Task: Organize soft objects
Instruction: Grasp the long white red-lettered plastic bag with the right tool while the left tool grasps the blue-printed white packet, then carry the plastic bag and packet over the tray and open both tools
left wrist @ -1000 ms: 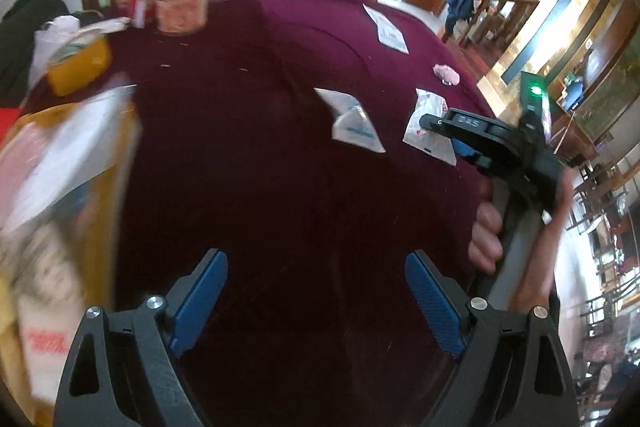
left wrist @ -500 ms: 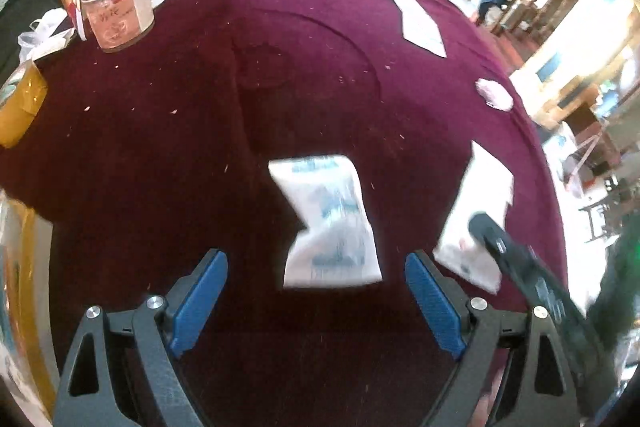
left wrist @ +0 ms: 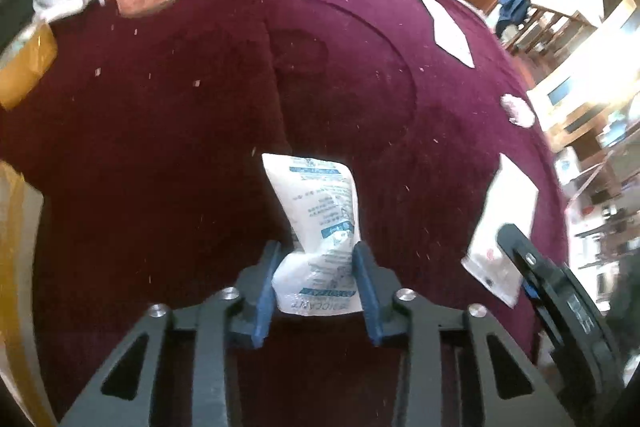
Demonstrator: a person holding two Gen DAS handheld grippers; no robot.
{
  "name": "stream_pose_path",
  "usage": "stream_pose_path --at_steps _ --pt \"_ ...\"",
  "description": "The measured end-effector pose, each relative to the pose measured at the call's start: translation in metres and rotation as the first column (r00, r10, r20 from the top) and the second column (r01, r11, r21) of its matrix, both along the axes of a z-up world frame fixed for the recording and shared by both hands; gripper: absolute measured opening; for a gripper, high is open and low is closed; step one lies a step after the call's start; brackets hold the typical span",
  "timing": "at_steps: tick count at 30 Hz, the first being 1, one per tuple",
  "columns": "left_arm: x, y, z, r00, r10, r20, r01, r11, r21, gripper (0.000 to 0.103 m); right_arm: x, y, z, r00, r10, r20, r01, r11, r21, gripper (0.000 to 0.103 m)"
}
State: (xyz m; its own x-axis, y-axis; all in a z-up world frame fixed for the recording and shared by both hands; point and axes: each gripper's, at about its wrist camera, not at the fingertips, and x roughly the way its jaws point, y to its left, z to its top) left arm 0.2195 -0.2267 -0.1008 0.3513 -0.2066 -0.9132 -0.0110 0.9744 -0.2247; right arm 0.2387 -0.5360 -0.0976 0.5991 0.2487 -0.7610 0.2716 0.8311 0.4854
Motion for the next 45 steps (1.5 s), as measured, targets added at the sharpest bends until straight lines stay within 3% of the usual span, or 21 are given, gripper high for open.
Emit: stream_pose_path --at_steps 2,11,21,34,40,45 --pt "-0.010 0.006 0.002 1.000 -0.014 -0.005 0.013 0.999 -0.035 0.030 0.000 0.001 0.000 1.000 0.002 0.003 -0.002 1.000 -0.004 0.039" --pt "-0.081 0.045 0.012 0.998 -0.054 -0.012 0.051 0.984 -0.170 0.029 0.000 0.018 0.009 0.994 0.089 0.069 -0.088 0.996 -0.018 0.039" --pt "-0.147 0.097 0.049 0.997 -0.051 0.053 0.064 0.957 -0.281 0.029 -0.002 0.056 0.020 0.952 0.263 0.154 -0.256 0.964 -0.066 0.039" --pt "-0.208 0.168 0.087 0.989 0.031 0.147 0.025 0.931 -0.364 0.029 -0.031 0.080 0.044 0.918 0.293 0.265 -0.271 0.955 -0.120 0.039" --pt "-0.221 0.218 0.099 0.976 0.115 0.183 -0.037 0.924 -0.380 0.029 -0.093 0.121 0.069 0.873 0.359 0.331 -0.378 0.926 -0.007 0.039" --pt "-0.229 0.258 0.102 0.960 0.207 0.189 -0.123 0.917 -0.380 0.029 -0.135 0.176 0.098 0.782 0.475 0.404 -0.526 0.850 0.019 0.039"
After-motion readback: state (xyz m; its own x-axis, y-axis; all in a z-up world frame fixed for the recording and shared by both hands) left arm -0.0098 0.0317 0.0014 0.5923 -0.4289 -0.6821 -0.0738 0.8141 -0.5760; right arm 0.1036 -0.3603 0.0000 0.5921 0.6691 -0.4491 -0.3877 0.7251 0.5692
